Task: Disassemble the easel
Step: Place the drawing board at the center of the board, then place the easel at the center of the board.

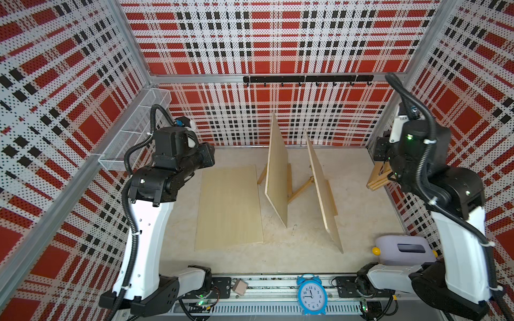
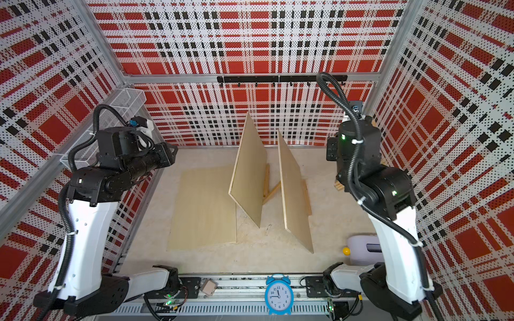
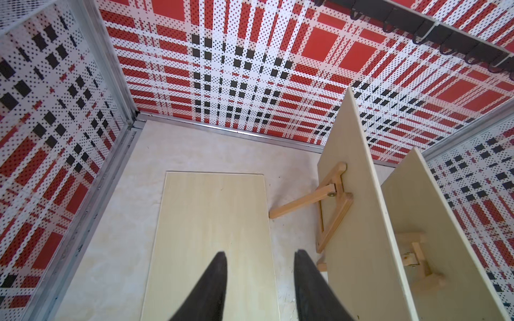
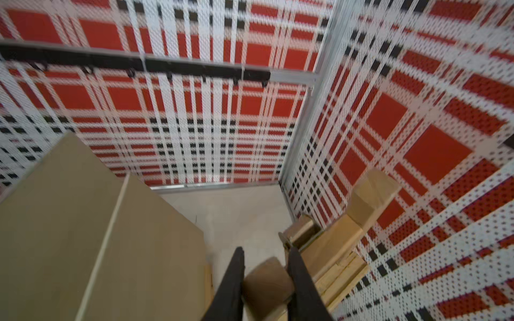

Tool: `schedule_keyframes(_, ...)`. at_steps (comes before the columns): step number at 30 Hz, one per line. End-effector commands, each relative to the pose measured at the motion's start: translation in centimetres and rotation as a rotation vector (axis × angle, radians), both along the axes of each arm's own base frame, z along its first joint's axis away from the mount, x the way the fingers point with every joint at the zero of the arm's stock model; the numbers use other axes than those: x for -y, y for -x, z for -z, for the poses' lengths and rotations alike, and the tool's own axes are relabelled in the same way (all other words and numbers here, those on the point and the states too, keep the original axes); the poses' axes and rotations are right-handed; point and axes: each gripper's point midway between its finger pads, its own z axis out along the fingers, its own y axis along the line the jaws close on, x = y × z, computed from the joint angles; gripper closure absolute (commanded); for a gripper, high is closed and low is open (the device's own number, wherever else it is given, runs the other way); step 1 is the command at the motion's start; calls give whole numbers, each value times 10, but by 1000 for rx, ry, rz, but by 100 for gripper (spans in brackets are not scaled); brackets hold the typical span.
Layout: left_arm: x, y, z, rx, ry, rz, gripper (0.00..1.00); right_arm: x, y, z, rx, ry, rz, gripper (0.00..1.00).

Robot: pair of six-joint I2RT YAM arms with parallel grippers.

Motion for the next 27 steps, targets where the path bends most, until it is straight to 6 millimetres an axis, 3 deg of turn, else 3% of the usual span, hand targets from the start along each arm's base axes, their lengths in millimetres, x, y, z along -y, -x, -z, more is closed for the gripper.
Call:
schedule_keyframes(1,8,-10,-5,8,7,34,57,-12,-29,50,-129,-147,-48,100)
schedule_keyframes(9,12,-43,7,-22,46,88,56,10,-85,114,-264,-150,60,100)
schedule_keyframes(16,8,-66,14,-22,69,129,56,21,-118,144,-310,-132,145,100)
schedule_keyframes(21,3,-76,18,-16,83,148,56,25,-121,156,-329,-142,195,100)
schedule_keyframes(27,2,-86,29,-46,100,168,56,40,-98,169,-396,-104,276,100)
